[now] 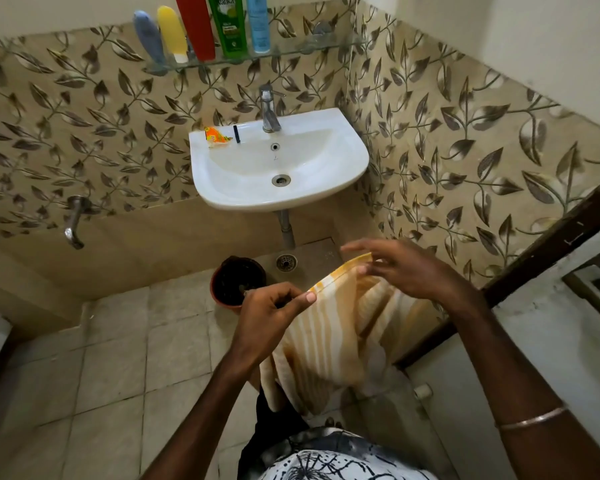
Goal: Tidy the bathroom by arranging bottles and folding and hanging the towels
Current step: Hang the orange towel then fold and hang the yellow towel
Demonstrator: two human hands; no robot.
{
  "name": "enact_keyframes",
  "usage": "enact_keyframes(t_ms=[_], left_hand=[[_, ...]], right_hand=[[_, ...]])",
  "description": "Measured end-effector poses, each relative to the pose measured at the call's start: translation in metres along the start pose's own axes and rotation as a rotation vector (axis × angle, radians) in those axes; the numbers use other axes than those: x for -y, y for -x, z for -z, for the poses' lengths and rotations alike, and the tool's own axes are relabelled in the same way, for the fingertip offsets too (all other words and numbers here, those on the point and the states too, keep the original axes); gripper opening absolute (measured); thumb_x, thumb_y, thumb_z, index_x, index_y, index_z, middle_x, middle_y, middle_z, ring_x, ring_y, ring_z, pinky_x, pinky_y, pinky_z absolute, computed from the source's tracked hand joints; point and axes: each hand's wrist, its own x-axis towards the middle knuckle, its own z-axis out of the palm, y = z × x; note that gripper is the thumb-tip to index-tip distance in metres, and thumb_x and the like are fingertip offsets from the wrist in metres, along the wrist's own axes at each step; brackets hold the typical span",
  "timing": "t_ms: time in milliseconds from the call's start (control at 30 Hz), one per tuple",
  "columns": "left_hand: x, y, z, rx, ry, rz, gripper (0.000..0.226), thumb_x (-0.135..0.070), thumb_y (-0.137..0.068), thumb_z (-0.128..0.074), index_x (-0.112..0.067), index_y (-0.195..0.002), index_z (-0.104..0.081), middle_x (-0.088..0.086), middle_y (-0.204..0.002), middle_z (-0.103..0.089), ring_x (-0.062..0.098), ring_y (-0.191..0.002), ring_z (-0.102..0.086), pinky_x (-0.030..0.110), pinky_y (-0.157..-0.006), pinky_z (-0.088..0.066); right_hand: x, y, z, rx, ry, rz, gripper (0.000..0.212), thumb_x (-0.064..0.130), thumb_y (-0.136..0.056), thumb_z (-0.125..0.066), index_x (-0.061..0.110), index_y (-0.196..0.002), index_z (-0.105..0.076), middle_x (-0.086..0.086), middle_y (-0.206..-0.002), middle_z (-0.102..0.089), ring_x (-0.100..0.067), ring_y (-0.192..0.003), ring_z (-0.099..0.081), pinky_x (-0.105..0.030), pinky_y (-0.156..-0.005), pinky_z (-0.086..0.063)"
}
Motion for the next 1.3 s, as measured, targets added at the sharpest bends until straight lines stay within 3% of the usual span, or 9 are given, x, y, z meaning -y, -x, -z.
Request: enact_keyframes(t_ms=[67, 167, 300, 700, 800, 867, 967, 1067, 1300], left_hand=[[-0.005, -0.003, -0.003, 0.027, -0.009, -0.033, 0.026, -0.047, -0.084, -0.070, -0.023, -0.079, -0.076, 0.000, -0.069, -0.071, 0.025, -0.064, -0.066, 0.049, -0.060, -0.052], [-0.010, -0.006, -0.006, 0.050, -0.024, -0.070, 0.023, -0.047, -0.084, -0.071, -0.025, -0.081, -0.077, -0.001, -0.069, -0.071, 0.025, -0.062, -0.065, 0.050, -0.057, -0.050], [-0.008, -0.005, -0.003, 0.048, -0.045, -0.040, 0.033, -0.057, -0.080, -0.069, -0.025, -0.083, -0.077, -0.001, -0.070, -0.071, 0.021, -0.064, -0.067, 0.051, -0.058, -0.052], [-0.004, 0.003, 0.005, 0.022, -0.033, 0.055, 0.017, -0.033, -0.088, -0.074, -0.019, -0.079, -0.078, -0.004, -0.072, -0.075, 0.014, -0.067, -0.071, 0.049, -0.064, -0.058], [-0.006, 0.000, 0.004, 0.022, -0.026, 0.046, 0.020, -0.037, -0.086, -0.074, -0.018, -0.080, -0.078, -0.002, -0.072, -0.074, 0.018, -0.067, -0.071, 0.050, -0.064, -0.057], [-0.008, -0.002, 0.002, 0.033, -0.021, 0.012, 0.027, -0.045, -0.084, -0.072, -0.019, -0.081, -0.078, -0.001, -0.072, -0.074, 0.021, -0.067, -0.070, 0.050, -0.063, -0.056], [-0.012, -0.005, -0.002, 0.074, -0.046, -0.038, 0.026, -0.046, -0.084, -0.071, -0.022, -0.083, -0.078, -0.003, -0.072, -0.073, 0.017, -0.066, -0.069, 0.048, -0.061, -0.055], [-0.013, -0.005, -0.001, 0.102, -0.075, -0.040, 0.025, -0.048, -0.083, -0.072, -0.024, -0.084, -0.078, -0.004, -0.071, -0.072, 0.017, -0.066, -0.068, 0.048, -0.061, -0.055], [-0.002, 0.003, 0.011, 0.042, -0.051, 0.083, 0.026, -0.049, -0.081, -0.076, -0.023, -0.077, -0.078, -0.003, -0.072, -0.074, 0.018, -0.067, -0.071, 0.051, -0.064, -0.057]], right_hand=[[0.015, 0.002, -0.011, 0.137, -0.059, 0.062, 0.047, 0.026, -0.094, -0.067, 0.050, -0.133, -0.056, 0.014, -0.125, -0.065, -0.006, -0.112, -0.061, -0.033, -0.093, -0.052], [0.027, -0.003, -0.029, 0.231, 0.051, 0.120, 0.022, 0.034, -0.094, -0.066, 0.043, -0.114, -0.067, 0.013, -0.109, -0.071, -0.005, -0.097, -0.064, -0.039, -0.084, -0.055], [0.026, -0.008, -0.024, 0.110, 0.136, 0.130, 0.002, 0.046, -0.091, -0.066, 0.045, -0.091, -0.064, 0.014, -0.090, -0.070, -0.004, -0.083, -0.063, -0.043, -0.074, -0.054], [-0.018, -0.010, 0.010, -0.145, 0.111, -0.080, 0.004, 0.036, -0.092, -0.068, 0.035, -0.095, -0.068, 0.016, -0.091, -0.063, -0.015, -0.097, -0.065, -0.039, -0.084, -0.052], [-0.015, -0.008, 0.001, -0.036, 0.020, -0.015, 0.017, 0.031, -0.092, -0.069, 0.042, -0.106, -0.069, 0.015, -0.107, -0.066, -0.010, -0.105, -0.063, -0.043, -0.090, -0.054], [-0.006, -0.005, -0.011, 0.124, -0.125, 0.083, 0.036, 0.026, -0.092, -0.069, 0.049, -0.119, -0.064, 0.020, -0.124, -0.064, 0.003, -0.111, -0.059, -0.033, -0.094, -0.053], [0.011, -0.005, -0.035, 0.303, -0.109, 0.132, 0.032, 0.028, -0.093, -0.068, 0.045, -0.120, -0.065, 0.024, -0.113, -0.067, 0.006, -0.102, -0.062, -0.031, -0.087, -0.055], [0.014, -0.010, -0.046, 0.239, -0.015, 0.170, 0.004, 0.038, -0.092, -0.068, 0.035, -0.093, -0.069, 0.008, -0.089, -0.071, -0.013, -0.085, -0.065, -0.053, -0.079, -0.055], [-0.001, -0.010, -0.015, 0.057, -0.021, 0.104, 0.005, 0.034, -0.090, -0.071, 0.037, -0.086, -0.070, 0.011, -0.086, -0.072, -0.009, -0.084, -0.066, -0.047, -0.081, -0.055]])
